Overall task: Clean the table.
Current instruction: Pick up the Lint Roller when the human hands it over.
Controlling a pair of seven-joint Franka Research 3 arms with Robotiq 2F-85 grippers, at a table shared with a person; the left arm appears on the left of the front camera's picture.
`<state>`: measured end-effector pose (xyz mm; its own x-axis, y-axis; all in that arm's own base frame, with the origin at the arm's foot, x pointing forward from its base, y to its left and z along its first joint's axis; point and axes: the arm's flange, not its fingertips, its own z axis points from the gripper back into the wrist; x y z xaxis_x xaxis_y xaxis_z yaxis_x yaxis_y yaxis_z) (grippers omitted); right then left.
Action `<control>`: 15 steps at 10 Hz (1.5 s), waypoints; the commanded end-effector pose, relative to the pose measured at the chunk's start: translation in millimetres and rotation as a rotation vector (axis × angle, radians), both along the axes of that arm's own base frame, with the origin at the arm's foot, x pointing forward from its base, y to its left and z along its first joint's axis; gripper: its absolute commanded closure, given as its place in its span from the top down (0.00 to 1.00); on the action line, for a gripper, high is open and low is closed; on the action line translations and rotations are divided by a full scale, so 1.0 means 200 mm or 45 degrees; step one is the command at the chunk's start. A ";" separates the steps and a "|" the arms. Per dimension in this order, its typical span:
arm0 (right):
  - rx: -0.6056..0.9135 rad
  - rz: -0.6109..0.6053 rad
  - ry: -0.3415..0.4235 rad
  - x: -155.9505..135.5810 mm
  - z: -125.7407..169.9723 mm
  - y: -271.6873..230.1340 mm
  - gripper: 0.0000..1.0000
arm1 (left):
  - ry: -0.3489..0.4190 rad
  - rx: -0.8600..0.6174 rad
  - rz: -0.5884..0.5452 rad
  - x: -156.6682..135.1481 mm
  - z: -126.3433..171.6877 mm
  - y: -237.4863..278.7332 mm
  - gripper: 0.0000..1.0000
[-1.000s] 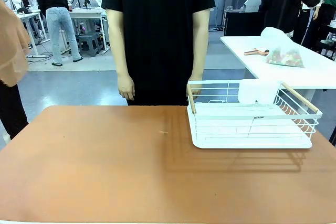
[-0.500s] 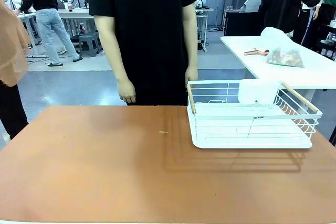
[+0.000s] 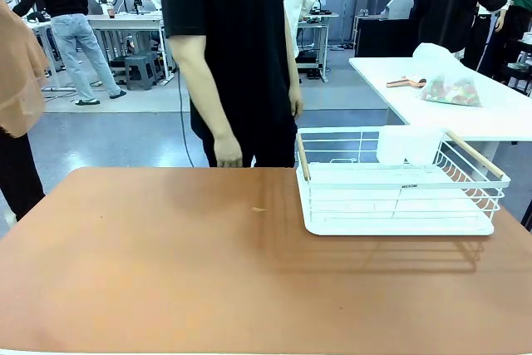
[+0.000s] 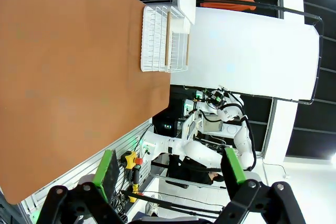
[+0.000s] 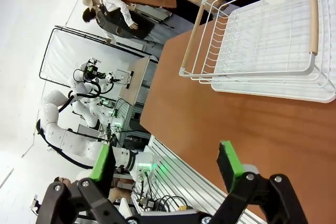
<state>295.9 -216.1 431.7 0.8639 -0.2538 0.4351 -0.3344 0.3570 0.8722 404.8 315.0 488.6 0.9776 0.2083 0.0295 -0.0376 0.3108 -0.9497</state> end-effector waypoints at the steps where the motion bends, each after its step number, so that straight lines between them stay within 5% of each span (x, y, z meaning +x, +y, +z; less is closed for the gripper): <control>1: 0.007 0.006 -0.018 -0.01 0.01 -0.01 1.00 | -0.015 0.011 -0.003 -0.03 -0.01 0.00 1.00; 15: 0.007 0.006 -0.018 -0.01 0.01 -0.01 1.00 | -0.015 0.011 -0.003 -0.03 -0.01 0.00 1.00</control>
